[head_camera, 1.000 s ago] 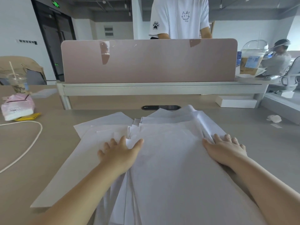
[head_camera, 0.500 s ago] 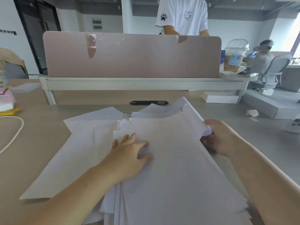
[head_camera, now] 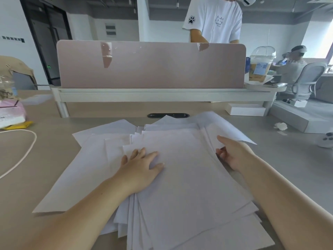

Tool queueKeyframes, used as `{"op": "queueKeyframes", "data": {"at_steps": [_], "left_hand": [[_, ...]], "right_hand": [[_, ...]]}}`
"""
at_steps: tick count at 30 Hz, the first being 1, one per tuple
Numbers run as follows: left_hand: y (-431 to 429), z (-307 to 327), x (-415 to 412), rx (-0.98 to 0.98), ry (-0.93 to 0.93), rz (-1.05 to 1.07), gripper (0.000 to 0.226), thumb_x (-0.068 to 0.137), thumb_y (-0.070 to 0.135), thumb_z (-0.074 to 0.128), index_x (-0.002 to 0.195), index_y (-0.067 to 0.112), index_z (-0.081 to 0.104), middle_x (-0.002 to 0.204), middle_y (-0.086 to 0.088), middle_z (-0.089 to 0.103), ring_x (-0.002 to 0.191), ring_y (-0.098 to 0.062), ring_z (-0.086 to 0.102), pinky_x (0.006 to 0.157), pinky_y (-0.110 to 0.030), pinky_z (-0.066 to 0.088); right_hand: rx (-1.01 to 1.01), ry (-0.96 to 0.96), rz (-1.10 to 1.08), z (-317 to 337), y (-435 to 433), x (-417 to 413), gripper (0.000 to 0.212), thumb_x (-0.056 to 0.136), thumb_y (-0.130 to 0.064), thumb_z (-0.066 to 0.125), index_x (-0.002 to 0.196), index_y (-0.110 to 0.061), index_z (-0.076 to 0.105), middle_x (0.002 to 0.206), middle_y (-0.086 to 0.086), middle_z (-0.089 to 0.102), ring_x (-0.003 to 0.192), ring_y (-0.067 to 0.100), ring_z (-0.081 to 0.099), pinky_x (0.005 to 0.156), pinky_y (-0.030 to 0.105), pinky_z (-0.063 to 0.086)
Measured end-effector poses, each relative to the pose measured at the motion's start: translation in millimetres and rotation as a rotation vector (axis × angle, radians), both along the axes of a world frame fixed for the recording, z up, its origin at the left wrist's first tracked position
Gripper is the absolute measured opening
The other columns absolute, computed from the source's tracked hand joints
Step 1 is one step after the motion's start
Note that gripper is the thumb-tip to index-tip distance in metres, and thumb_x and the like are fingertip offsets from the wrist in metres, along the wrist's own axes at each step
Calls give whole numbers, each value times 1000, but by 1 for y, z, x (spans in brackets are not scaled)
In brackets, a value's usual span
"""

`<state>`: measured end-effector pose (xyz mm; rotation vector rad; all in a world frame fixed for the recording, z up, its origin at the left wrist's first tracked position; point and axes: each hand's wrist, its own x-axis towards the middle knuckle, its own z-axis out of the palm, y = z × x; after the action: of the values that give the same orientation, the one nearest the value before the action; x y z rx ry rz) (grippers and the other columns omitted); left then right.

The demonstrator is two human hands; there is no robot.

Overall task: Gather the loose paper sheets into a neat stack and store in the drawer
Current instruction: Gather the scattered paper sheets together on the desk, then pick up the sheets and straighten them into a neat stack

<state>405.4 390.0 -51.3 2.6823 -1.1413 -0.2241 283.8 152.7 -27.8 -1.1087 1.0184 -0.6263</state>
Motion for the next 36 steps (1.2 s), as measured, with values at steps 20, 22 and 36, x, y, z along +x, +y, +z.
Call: {"op": "queueKeyframes", "data": {"at_steps": [20,22,36], "left_hand": [[37,5,39,106,118,692,79,87,69,9,153,28,2,161,-17,-5,146,-41,-5,116,-56,-1],[33,7,37,116,116,687,78,87,69,9,153,27,2,161,-16,-6,147,-40,-5,117,-54,1],[38,3,33,57,103,560,73,93,62,7,153,21,4,161,-18,-9,148,-37,-9,119,-47,-3]], "right_hand": [[-927,510,814,31,81,-7,37,85,-61,50,80,-27,64,94,-2,64,87,18,57,78,30,43],[-995,744,657,16,64,-2,56,86,-65,41,132,-35,50,149,5,41,136,22,36,106,36,32],[-724,507,607,-2,53,1,71,81,-38,66,145,-30,38,152,-7,38,133,19,43,97,29,36]]}}
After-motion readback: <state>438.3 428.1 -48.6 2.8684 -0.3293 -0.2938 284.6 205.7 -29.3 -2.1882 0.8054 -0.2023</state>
